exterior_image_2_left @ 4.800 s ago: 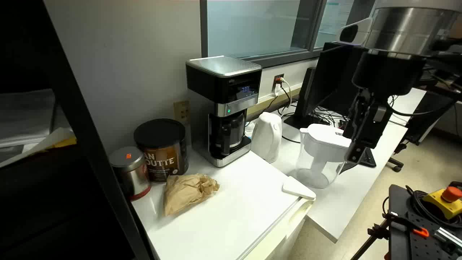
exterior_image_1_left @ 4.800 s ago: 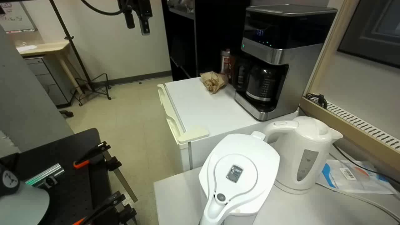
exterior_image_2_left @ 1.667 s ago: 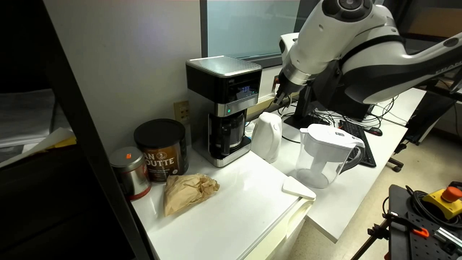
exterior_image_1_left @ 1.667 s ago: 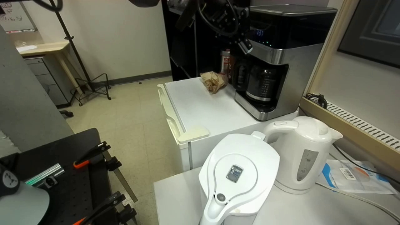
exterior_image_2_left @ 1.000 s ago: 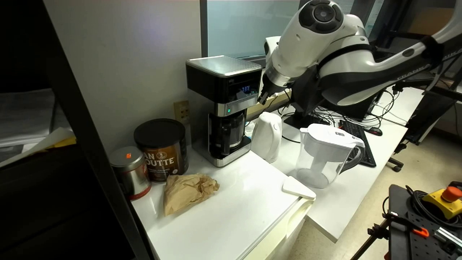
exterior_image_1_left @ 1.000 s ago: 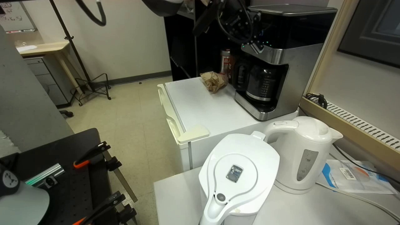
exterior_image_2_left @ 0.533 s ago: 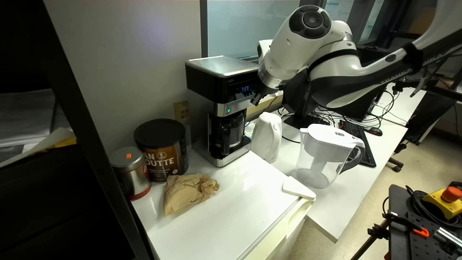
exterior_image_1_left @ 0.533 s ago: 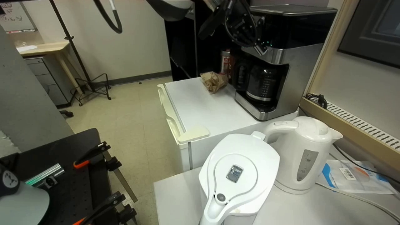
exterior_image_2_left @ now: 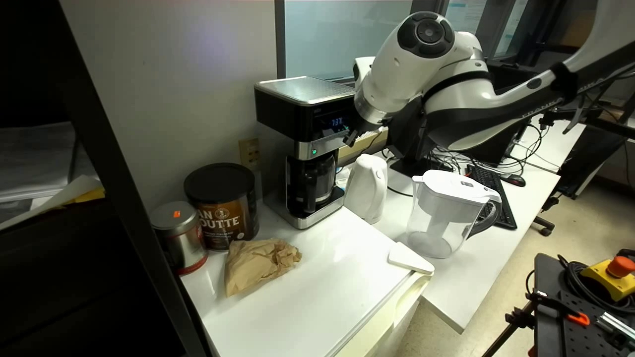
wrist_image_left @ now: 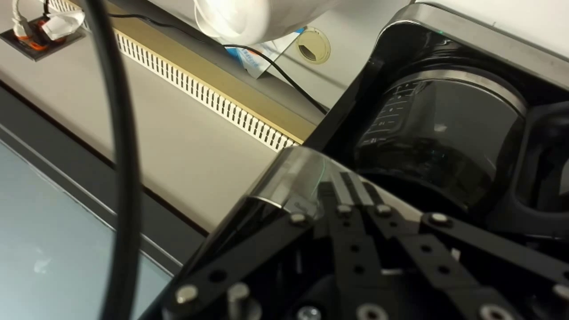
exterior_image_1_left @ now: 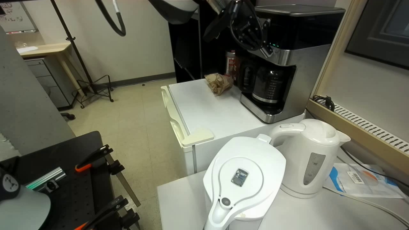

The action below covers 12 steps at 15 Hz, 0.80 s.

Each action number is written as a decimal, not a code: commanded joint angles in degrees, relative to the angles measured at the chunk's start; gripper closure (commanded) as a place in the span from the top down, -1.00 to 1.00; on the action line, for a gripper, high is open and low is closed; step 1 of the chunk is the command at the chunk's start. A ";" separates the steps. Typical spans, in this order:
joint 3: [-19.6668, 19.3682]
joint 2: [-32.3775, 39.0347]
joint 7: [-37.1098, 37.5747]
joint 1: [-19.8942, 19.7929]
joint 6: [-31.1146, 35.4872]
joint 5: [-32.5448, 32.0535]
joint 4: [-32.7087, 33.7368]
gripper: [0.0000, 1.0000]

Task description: Press a button on the coffeemaker.

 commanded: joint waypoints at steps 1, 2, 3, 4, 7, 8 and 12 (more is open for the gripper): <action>-0.76 -3.73 0.70 1.20 1.76 -2.64 -4.03 -0.99; -0.62 -5.15 0.53 1.31 2.05 -3.53 -5.66 -0.99; -0.55 -6.33 0.86 1.54 2.02 -4.72 -6.92 -0.99; -0.36 -7.85 0.91 1.63 2.25 -5.98 -8.60 -0.99; 0.36 -12.67 1.03 1.76 2.35 -10.60 -13.62 -0.99; 0.75 -14.47 0.72 1.69 2.34 -12.19 -15.48 -0.99; 1.18 -20.56 2.09 2.32 2.56 -18.59 -21.97 -0.99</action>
